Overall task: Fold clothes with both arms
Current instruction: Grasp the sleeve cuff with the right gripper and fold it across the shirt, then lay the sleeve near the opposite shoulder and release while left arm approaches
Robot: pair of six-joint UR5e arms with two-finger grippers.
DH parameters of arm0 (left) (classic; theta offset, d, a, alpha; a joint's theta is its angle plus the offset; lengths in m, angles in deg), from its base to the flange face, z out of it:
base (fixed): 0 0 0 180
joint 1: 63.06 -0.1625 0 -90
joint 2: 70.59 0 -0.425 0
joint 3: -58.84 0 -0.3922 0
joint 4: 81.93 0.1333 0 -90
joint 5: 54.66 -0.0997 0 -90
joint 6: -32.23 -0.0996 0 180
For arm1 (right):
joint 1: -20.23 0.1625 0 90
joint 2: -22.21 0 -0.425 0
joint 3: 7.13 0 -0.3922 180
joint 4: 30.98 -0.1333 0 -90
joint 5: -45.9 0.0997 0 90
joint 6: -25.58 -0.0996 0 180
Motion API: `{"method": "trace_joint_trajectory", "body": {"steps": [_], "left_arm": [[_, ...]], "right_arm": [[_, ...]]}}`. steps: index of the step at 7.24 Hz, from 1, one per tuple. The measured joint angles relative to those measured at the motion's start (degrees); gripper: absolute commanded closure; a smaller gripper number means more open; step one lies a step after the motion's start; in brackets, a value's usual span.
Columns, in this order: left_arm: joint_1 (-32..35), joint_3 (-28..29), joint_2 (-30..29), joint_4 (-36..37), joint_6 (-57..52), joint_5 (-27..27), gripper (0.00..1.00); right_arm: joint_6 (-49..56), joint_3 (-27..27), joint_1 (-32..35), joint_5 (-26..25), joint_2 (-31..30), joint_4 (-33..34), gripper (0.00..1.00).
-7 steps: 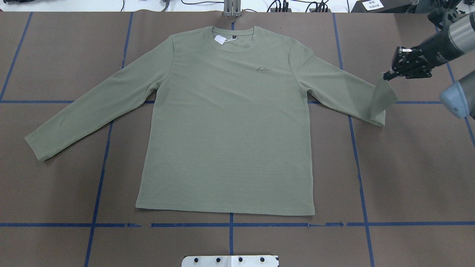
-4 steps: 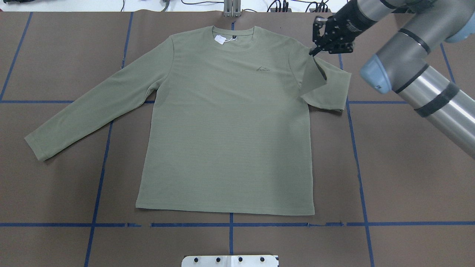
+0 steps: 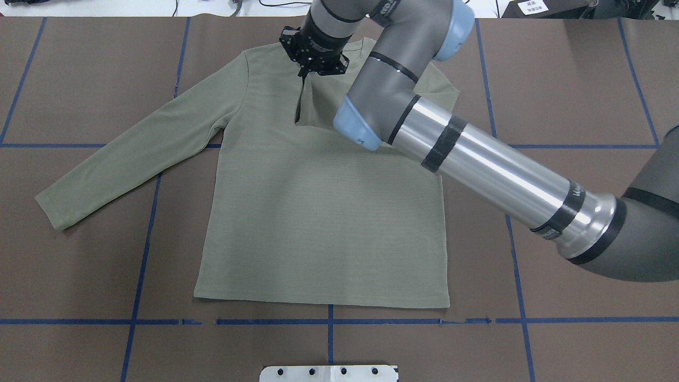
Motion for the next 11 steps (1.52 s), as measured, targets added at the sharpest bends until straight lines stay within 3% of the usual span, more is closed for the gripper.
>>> {"method": "trace_joint_trajectory", "body": {"steps": [2, 6, 7, 8, 11], "left_arm": [[-0.06, 0.18, -0.02, -0.08, 0.0, 0.06, 0.0], [-0.14, 0.57, -0.08, -0.23, 0.08, 0.23, 0.0], [-0.25, 0.64, -0.16, -0.1, 0.22, 0.76, 0.0], [-0.57, 0.76, -0.26, -0.04, 1.18, 1.27, 0.0], [-3.99, 0.94, -0.24, -0.38, 4.55, 1.1, 0.0]], "right_arm": [[-0.05, -7.47, -4.82, -6.22, 3.63, -7.74, 1.0], [-0.03, -14.74, -9.86, -14.17, 8.77, -13.07, 1.0], [-0.05, -16.36, -10.22, -15.27, 9.7, -13.93, 0.49], [-0.05, -17.85, -10.55, -16.19, 10.66, -14.27, 0.05], [-1.64, -21.42, -12.1, -19.87, 13.28, -14.42, 0.02]]}}
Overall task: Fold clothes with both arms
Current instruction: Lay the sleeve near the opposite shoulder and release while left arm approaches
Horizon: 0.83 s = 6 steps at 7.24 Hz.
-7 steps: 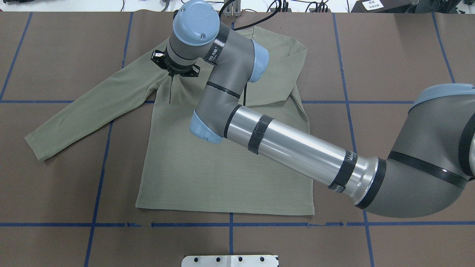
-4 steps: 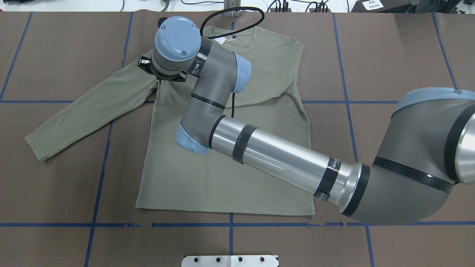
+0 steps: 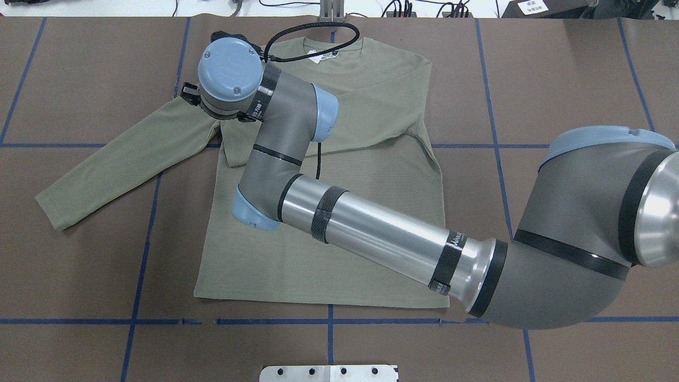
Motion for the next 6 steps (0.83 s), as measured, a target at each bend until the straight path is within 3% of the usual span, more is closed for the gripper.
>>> {"method": "trace_joint_trajectory", "body": {"steps": [3, 6], "left_arm": [[-7.53, 1.58, -0.07, -0.88, 6.85, -1.76, 0.0], [-14.72, 10.73, -0.3, -12.77, 16.83, -6.65, 0.07]], "right_arm": [[-3.41, 2.27, 0.14, -0.04, -0.78, 1.01, 0.01], [-4.13, 20.18, 3.76, 5.54, -12.4, 7.52, 0.01]]}}
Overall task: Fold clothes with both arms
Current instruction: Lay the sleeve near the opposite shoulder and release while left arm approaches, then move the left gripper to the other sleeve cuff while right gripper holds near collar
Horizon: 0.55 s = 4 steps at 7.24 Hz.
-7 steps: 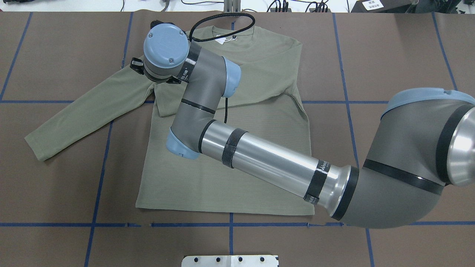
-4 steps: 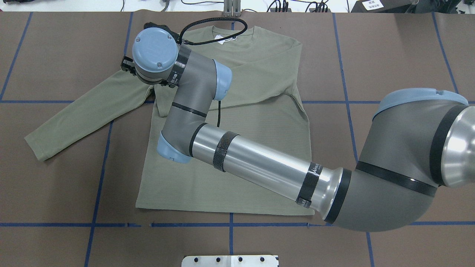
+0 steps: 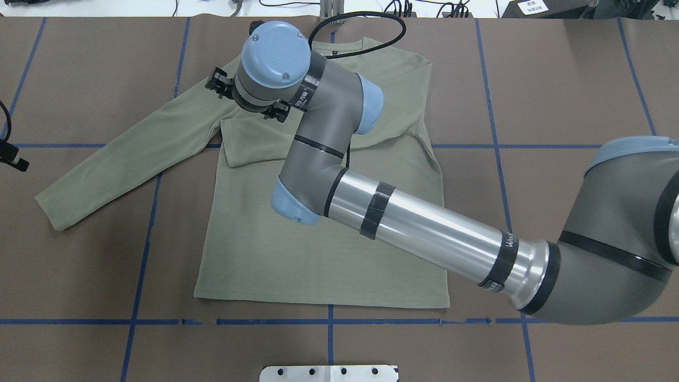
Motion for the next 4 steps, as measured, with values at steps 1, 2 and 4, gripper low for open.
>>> {"method": "trace_joint_trajectory", "body": {"steps": [1, 2, 4], "left_arm": [[-1.54, 2.73, -0.01, -3.83, 1.98, -0.61, 0.14], [-2.56, 3.94, 0.0, -5.67, 3.68, -0.84, 0.17], [-4.3, 4.76, 0.06, -6.7, 5.8, -0.96, 0.2]], "right_arm": [[0.14, 3.41, 1.24, 1.5, -3.22, 0.69, 0.01], [0.31, 6.6, 2.23, 2.16, -6.63, 0.76, 0.01], [0.61, 10.55, 3.2, 2.53, -10.67, 0.7, 0.01]]}}
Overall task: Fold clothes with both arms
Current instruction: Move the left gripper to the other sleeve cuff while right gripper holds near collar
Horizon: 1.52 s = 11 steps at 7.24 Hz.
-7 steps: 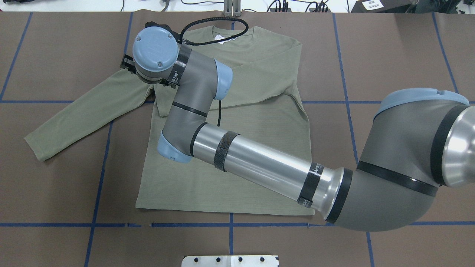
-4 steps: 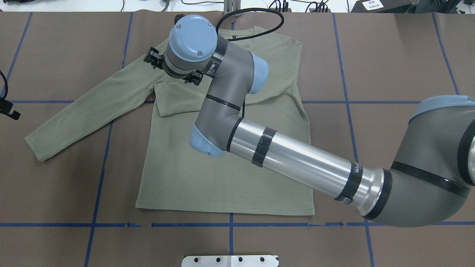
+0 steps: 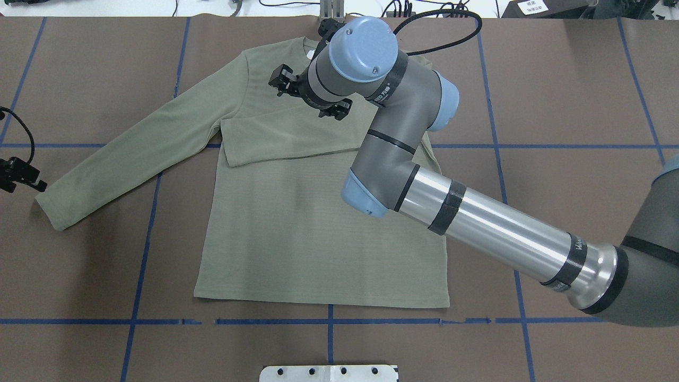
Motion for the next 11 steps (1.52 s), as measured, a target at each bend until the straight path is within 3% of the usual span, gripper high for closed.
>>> {"method": "trace_joint_trajectory", "body": {"steps": [3, 11], "left_arm": [[-0.97, 0.42, 0.01, -0.15, 0.24, -0.01, 0.26], [-2.74, 0.71, 0.17, -0.14, 0.09, -0.1, 0.28]], "right_arm": [[0.08, 0.77, 0.14, 0.05, -1.0, -0.05, 0.01], [0.09, 1.01, 0.09, 0.05, -1.6, -0.05, 0.01]]}}
